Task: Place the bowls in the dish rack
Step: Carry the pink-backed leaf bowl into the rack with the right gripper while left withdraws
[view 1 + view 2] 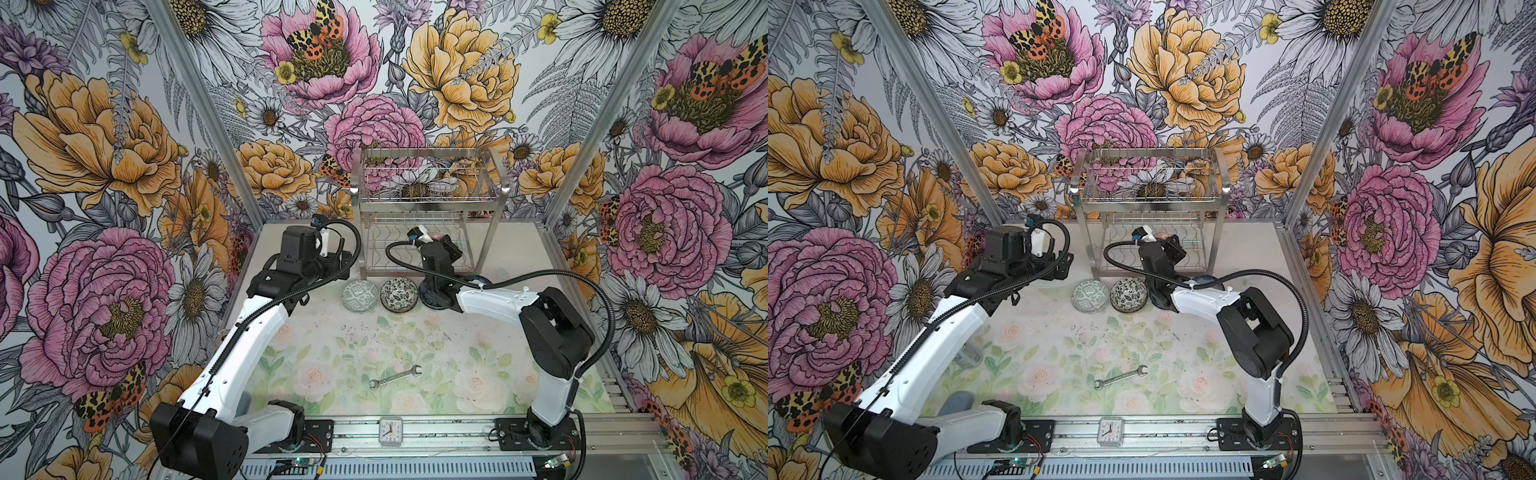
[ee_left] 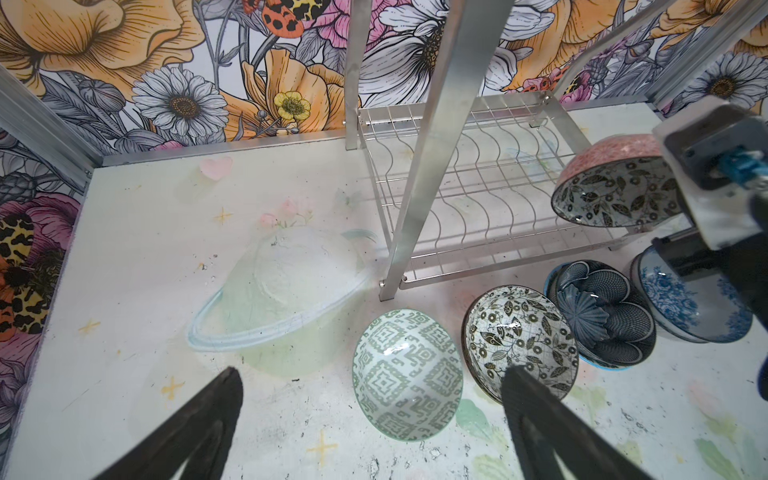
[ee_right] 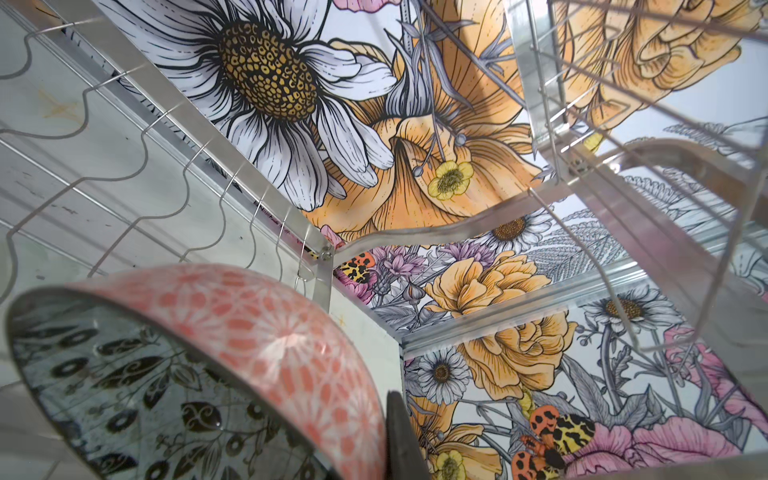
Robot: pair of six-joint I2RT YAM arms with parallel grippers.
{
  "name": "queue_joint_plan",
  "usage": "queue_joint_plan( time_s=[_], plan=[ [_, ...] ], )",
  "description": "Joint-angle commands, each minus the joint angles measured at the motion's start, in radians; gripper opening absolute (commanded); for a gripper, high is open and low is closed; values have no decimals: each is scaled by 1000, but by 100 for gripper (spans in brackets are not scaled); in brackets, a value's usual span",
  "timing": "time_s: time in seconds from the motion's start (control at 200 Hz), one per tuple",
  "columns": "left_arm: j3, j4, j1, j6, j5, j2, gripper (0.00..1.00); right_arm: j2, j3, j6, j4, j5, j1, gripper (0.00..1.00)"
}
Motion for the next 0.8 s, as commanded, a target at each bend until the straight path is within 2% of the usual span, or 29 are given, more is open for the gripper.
queue_joint_plan(
  time_s=[0.0,0.425,0.796],
  plan=[
    [-13,-10,7,26,30,-19,99,67,98,-162,168,35,-22,0],
    [-25,-12,17,6,82,-29,99,373,360,-342,298,110,-117,0],
    [-26,-6,2,0,87,-25,99,574,627,-348,246,119,-201,0]
  ],
)
